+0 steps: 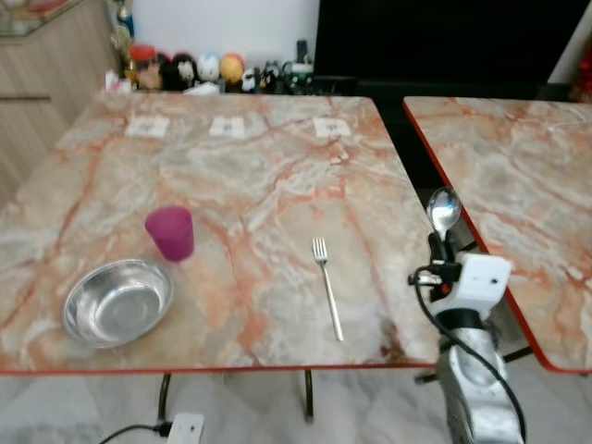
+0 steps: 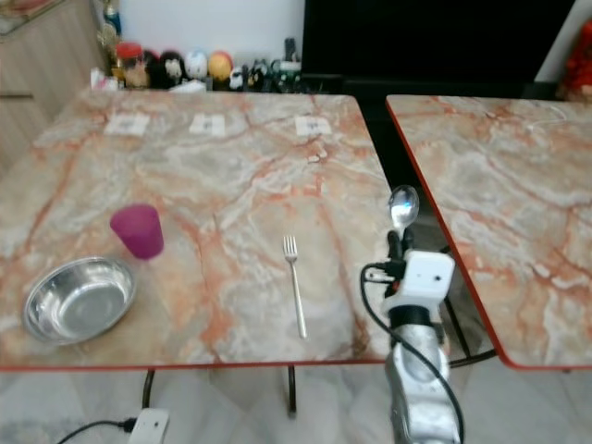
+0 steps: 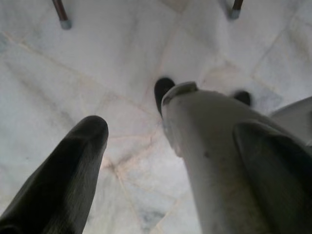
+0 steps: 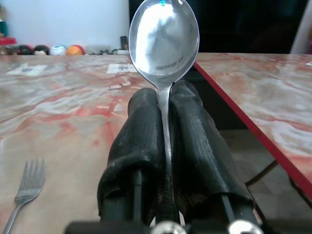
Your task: Setting the table
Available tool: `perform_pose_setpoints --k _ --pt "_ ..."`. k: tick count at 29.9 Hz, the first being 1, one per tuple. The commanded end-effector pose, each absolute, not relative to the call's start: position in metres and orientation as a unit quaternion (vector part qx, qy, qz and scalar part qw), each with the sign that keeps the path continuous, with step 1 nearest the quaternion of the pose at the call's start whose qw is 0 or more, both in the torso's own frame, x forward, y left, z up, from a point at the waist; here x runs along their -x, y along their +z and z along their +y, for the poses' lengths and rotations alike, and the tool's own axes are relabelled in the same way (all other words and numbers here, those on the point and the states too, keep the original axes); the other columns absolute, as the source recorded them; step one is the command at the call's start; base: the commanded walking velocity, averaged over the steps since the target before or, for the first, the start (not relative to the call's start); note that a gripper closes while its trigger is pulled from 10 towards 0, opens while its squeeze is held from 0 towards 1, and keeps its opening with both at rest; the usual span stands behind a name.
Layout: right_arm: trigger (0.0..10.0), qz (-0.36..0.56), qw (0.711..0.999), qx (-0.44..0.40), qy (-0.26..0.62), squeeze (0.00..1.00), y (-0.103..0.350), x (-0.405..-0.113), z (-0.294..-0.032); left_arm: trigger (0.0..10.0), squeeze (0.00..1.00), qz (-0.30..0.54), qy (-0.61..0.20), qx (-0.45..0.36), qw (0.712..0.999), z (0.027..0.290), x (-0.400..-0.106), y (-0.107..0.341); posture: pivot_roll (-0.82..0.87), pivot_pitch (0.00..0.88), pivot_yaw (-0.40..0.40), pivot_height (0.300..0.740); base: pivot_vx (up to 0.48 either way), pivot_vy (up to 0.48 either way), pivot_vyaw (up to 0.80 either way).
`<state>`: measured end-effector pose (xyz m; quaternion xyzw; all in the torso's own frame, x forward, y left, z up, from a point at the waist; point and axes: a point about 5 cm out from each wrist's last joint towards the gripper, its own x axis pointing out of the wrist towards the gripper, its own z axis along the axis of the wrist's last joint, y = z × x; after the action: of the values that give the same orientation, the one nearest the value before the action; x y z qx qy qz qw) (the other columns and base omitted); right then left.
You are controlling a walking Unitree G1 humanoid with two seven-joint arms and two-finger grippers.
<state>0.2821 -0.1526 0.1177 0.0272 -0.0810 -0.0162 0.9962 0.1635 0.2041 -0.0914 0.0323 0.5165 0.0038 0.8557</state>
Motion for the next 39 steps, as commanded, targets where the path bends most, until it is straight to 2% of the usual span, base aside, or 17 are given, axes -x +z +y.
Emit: perform_pose_setpoints --k 1,25,39 --pt "10.0 -0.083 0.996 -0.019 -0.034 0.0 0.119 -0.281 -0.164 10.0 0.0 0.527 -0.001 -0.029 0.849 0.2 -0.158 -0.094 0.01 0.043 -0.038 0.74 0.0 -0.48 0.0" --pt "10.0 -0.085 0.995 -0.024 -0.045 0.0 0.12 -0.288 -0.17 10.0 0.0 0.527 0.001 -0.025 0.85 0.201 -0.156 -0.095 0.01 0.037 -0.038 0.74 0.0 -0.48 0.0" --pt "10.0 -0.094 0.992 -0.021 -0.086 0.0 0.127 -0.291 -0.191 10.0 0.0 0.526 0.0 -0.023 0.85 0.2 -0.157 -0.095 -0.01 0.056 -0.035 0.74 0.0 -0.48 0.0"
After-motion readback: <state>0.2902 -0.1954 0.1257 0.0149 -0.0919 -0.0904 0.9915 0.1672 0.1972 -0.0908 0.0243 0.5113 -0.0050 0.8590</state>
